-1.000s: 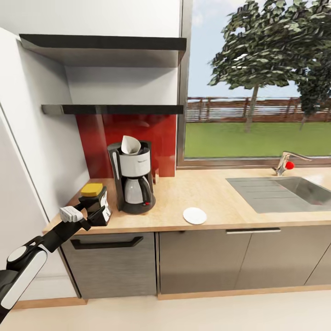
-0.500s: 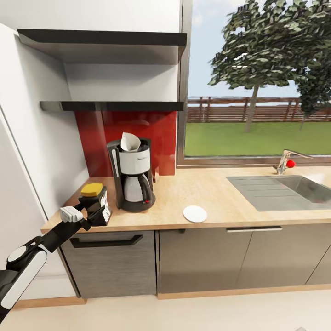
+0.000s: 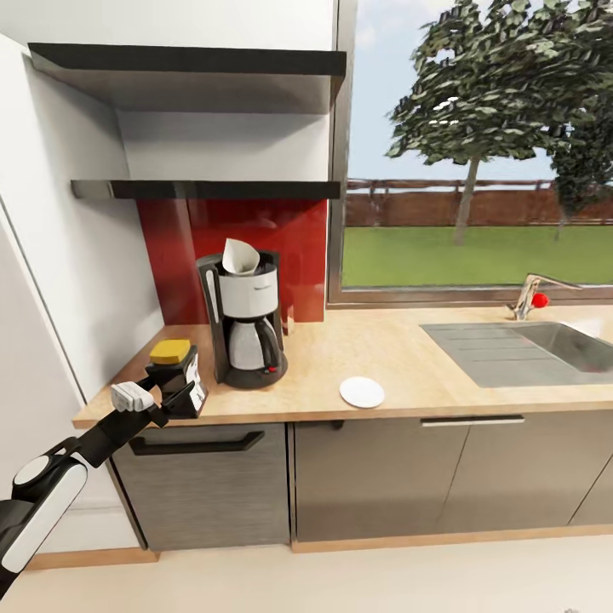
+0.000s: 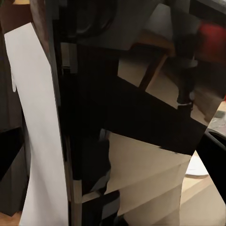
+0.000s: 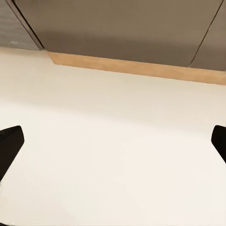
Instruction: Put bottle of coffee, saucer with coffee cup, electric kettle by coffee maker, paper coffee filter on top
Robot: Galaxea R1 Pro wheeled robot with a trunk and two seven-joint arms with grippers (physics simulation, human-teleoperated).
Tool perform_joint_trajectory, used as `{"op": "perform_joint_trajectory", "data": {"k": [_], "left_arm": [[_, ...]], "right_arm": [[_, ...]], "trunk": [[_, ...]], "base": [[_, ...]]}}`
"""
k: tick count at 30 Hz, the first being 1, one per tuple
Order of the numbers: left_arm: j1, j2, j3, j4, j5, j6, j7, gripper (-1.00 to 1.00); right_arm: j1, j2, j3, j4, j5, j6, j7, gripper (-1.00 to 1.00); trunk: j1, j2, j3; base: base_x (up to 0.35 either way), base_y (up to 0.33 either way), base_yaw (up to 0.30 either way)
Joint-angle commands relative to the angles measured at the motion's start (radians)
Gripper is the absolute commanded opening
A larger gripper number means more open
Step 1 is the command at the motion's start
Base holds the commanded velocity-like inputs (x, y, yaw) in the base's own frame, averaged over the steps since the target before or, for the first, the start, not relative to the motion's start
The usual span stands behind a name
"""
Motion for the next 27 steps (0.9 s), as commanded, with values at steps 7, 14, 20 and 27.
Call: {"op": "perform_joint_trajectory", "data": {"k": [7, 14, 20, 27], "left_arm": [[-0.001, 0.001, -0.002, 0.001, 0.006, -0.004, 0.001, -1.00], [-0.001, 0.001, 0.004, 0.002, 0.006, -0.004, 0.001, -1.00], [-0.001, 0.001, 0.011, 0.002, 0.006, -0.003, 0.000, -1.00], [-0.001, 0.001, 0.013, 0.002, 0.006, -0.002, 0.002, -1.00]], "right_arm": [[-0.007, -0.067, 0.006, -0.340, -0.004, 0.233, -0.001, 1.00], [-0.002, -0.091, 0.013, -0.343, -0.006, 0.240, -0.002, 1.00], [-0.001, -0.091, 0.014, -0.309, -0.009, 0.211, -0.001, 1.00], [0.000, -0.090, 0.015, -0.297, -0.008, 0.205, -0.001, 1.00]], "trunk": [[0.027, -0.050, -0.023], [0.054, -0.099, -0.045], [0.065, -0.120, -0.055], [0.065, -0.120, -0.055]], "base": [[0.000, 0.000, 0.000], [0.000, 0.000, 0.000], [0.000, 0.000, 0.000], [0.018, 0.000, 0.000]]}}
